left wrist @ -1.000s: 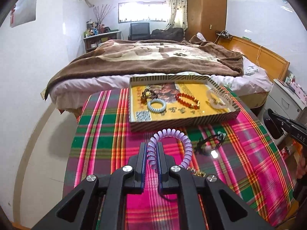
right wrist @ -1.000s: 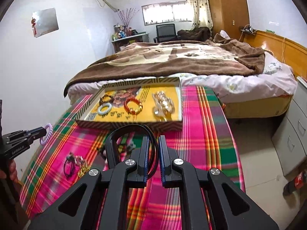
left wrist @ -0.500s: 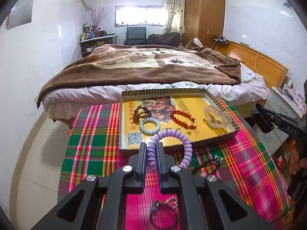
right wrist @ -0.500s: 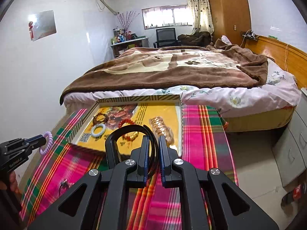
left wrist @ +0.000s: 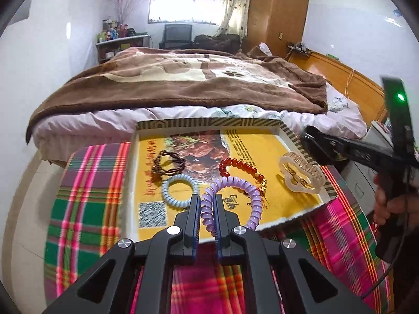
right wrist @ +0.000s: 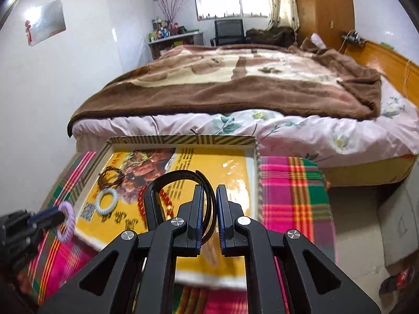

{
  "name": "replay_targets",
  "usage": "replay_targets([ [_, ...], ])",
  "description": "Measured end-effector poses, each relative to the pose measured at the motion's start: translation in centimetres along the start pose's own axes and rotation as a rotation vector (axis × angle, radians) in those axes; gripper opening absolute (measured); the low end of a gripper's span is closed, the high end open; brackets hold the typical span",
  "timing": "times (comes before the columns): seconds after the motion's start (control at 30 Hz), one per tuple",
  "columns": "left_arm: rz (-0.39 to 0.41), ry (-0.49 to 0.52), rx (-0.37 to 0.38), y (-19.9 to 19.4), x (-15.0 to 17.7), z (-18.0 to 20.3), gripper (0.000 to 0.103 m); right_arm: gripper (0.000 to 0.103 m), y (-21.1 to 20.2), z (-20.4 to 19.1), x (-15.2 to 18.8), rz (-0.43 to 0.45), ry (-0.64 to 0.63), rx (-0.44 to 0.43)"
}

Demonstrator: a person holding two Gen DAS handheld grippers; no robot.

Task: Organize jewelry
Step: 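Carry the lilac coil and black band over the yellow tray with both grippers, then open the left gripper to drop the lilac coil while the right releases the black band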

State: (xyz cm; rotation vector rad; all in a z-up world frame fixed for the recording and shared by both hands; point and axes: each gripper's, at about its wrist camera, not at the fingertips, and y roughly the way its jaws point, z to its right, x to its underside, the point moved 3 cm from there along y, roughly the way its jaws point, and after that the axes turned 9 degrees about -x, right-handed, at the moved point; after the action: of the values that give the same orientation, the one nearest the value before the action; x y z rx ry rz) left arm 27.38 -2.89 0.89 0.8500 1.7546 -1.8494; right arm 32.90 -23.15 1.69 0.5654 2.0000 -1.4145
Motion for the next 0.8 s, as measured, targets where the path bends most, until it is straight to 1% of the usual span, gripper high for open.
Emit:
replay_targets([
  [0.17,-0.028,0.014,0.001,2.7,-0.5,0.9,0.009,0.01,4.0,0.8,-1.2,-0.071,0.001,0.026],
  [0.27,-0.059,0.019,0.005,4.6,-0.5,1.2,0.009,0.01,5.6,1.0,-1.6,-0.102,-0.004,0.037],
  [0.43,-0.091,0.024,0.008,6.5,-0.2,1.6,0.009,0.01,8.1,1.6,-2.5,-0.15,-0.011,0.065],
  [0.6,-0.108,0.027,0.01,7.8,-0.1,2.0,0.01,0.01,9.6,2.0,-3.2,-0.181,-0.017,0.08],
  [0.8,-0.126,0.035,0.015,8.7,0.1,2.3,0.01,0.01,11.6,2.3,-2.6,-0.234,-0.022,0.097],
])
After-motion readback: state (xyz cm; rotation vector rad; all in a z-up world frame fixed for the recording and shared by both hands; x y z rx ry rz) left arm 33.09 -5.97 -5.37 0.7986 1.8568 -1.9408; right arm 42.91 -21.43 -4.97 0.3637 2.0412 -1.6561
